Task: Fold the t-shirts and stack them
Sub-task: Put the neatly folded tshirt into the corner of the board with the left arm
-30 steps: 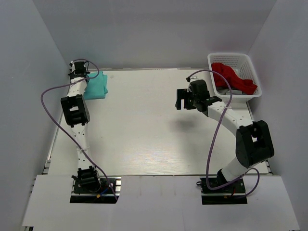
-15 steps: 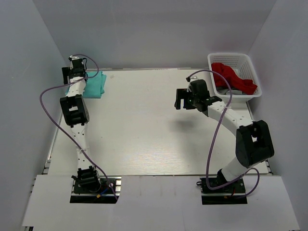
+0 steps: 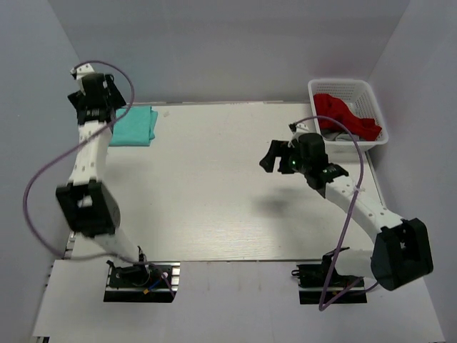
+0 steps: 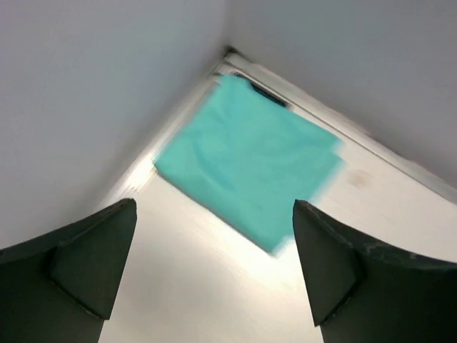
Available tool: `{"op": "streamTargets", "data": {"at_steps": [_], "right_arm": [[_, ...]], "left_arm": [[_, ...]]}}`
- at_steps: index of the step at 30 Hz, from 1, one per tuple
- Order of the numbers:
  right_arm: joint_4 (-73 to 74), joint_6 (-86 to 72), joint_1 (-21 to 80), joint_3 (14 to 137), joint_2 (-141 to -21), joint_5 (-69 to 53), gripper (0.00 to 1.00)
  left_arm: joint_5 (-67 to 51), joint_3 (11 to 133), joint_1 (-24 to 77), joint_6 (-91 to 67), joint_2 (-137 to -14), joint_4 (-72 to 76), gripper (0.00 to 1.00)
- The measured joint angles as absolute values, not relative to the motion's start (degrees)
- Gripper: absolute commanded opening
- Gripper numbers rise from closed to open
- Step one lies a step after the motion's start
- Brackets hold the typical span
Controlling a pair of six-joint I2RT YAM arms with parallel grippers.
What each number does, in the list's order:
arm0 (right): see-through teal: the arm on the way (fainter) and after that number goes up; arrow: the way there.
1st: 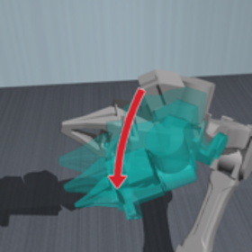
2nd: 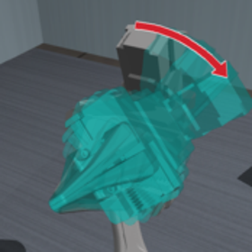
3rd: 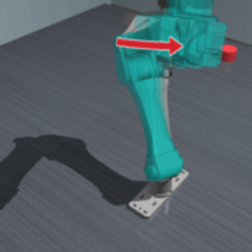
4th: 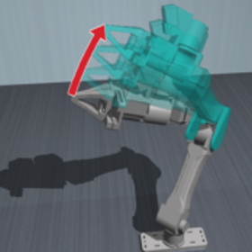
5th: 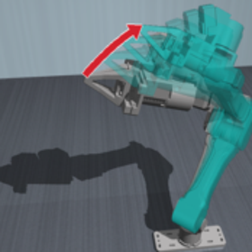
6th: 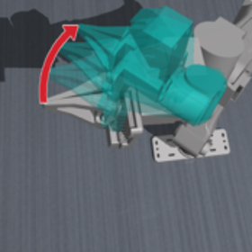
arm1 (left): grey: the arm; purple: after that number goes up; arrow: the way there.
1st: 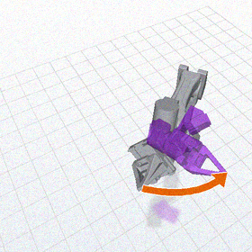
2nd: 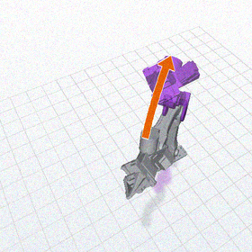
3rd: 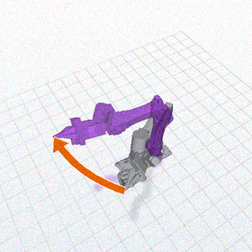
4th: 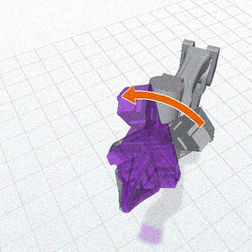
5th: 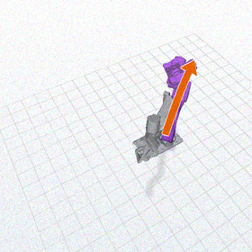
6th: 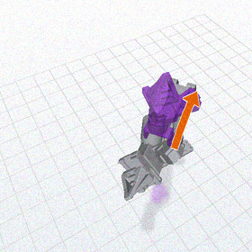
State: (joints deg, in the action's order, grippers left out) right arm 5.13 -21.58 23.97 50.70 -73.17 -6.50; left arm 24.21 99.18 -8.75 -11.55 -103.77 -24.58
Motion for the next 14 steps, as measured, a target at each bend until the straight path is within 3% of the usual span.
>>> {"op": "streamTargets", "data": {"at_steps": [6, 10, 14], "right_arm": [[4.3, -24.5, 24.0, 41.2, -66.8, -8.1, 0.90], [3.9, -25.8, 23.7, 34.2, -60.4, -7.7, 0.90], [2.2, -27.0, 23.8, 26.1, -53.9, -7.5, 0.90]], "left_arm": [[7.2, 59.4, 1.4, -23.4, -68.2, -10.2, 1.00], [-4.6, 37.5, 8.4, -27.7, -57.6, -7.8, 1.00], [-9.8, 27.4, 9.9, -29.8, -48.6, -11.0, 1.00]]}}
